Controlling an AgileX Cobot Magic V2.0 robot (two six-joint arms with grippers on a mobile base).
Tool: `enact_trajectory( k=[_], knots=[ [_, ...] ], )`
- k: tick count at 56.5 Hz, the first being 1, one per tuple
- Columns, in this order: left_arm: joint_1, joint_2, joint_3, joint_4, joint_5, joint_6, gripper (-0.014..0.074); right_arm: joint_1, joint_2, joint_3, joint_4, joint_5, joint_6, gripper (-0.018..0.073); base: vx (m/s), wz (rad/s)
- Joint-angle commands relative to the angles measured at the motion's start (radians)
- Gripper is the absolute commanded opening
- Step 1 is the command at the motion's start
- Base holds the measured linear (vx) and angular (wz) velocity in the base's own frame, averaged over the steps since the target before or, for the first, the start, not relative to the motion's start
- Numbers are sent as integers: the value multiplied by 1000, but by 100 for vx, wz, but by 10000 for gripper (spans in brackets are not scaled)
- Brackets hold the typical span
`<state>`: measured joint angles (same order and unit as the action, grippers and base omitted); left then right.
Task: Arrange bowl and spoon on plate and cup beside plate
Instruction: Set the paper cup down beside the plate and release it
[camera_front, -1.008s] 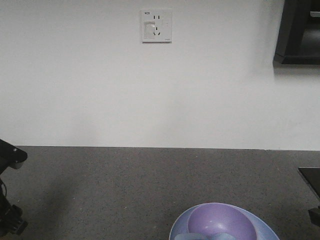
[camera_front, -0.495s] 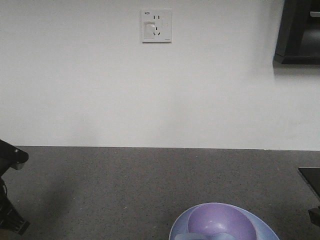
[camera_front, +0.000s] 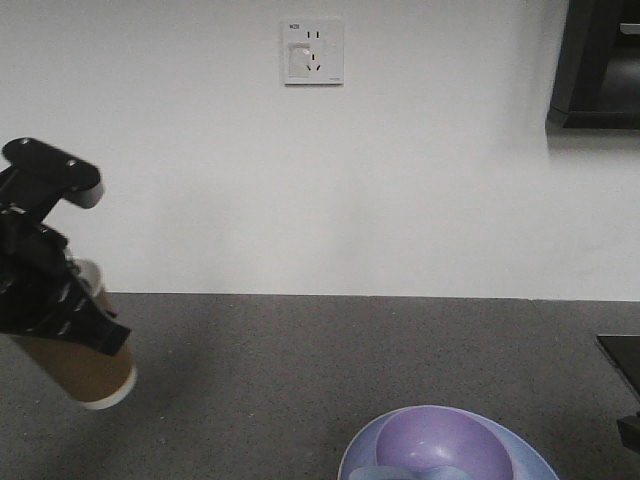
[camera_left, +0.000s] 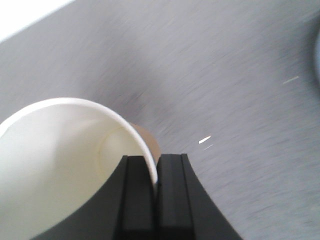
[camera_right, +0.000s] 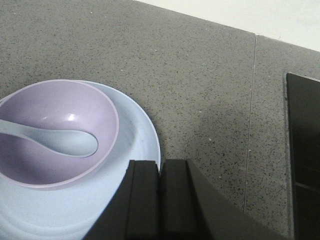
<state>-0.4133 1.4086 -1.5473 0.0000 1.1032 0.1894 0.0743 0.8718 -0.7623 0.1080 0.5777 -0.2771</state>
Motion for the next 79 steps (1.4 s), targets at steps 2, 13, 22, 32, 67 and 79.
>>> enact_trajectory(
  k=[2,13,22,32,67,79],
  knots=[
    [-74,57,-101,-55,-28,11,-1,-2,-12,-29,-1,-75,-2,-8,0,0],
    [-204,211,-171,-71,-27,10,0,-2,-12,-29,2,-74,-1,-8,0,0],
    [-278,313,-207,-65,-32,11,0,-2,-12,-29,2,-74,-1,-8,0,0],
    [-320,380,-236,-63,-45,9,0,-1,-12,-29,2,-74,0,-8,0,0],
    [-331,393,-245,-63,-46,9,263,-1,-12,-29,2,-75,1,-8,0,0],
    [-331,392,-245,-64,-43,9,477,-1,-12,-29,2,-75,1,-8,0,0]
  ],
)
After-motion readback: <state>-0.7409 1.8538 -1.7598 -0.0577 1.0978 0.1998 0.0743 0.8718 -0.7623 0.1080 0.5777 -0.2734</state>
